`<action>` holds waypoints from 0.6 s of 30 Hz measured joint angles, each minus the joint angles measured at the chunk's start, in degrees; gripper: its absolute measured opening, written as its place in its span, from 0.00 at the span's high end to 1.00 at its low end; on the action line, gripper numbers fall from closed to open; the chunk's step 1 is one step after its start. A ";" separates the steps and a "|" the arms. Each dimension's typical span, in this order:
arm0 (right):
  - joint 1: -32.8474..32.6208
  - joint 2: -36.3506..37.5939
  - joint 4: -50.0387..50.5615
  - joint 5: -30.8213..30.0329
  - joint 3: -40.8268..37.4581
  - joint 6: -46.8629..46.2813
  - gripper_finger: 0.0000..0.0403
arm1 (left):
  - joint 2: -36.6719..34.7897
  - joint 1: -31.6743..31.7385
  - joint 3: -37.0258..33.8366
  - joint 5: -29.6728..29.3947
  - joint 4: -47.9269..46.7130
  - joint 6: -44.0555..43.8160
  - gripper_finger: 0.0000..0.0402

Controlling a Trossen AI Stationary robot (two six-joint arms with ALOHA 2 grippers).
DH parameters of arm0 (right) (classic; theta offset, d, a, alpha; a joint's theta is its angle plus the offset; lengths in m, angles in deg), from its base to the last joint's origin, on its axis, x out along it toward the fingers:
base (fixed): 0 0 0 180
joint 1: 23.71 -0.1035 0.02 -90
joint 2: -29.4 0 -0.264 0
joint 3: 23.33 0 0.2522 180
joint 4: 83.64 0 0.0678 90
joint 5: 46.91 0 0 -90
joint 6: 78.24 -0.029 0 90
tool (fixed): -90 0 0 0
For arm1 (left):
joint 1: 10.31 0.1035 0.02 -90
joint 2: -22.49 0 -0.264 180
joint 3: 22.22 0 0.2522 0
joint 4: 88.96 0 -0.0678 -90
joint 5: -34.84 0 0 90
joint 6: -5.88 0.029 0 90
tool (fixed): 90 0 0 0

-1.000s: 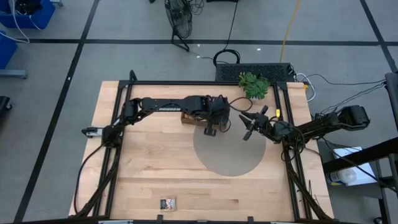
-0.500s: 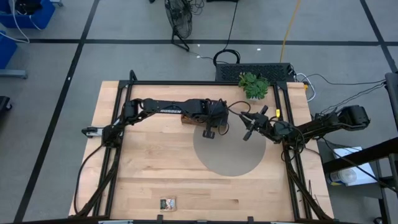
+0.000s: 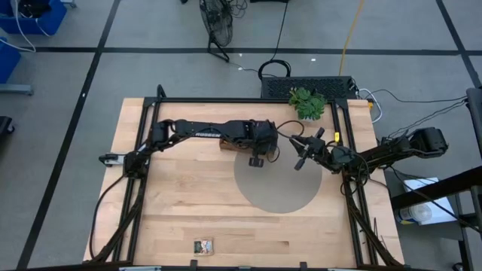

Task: Pick & Place Tea
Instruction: Put the brown tea bag into the right section of the wooden organizer

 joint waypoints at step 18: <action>0.00 0.00 0.05 -0.07 0.00 -0.07 0.85 | 0.04 -0.15 0.03 -10.81 3.83 -0.22 0.55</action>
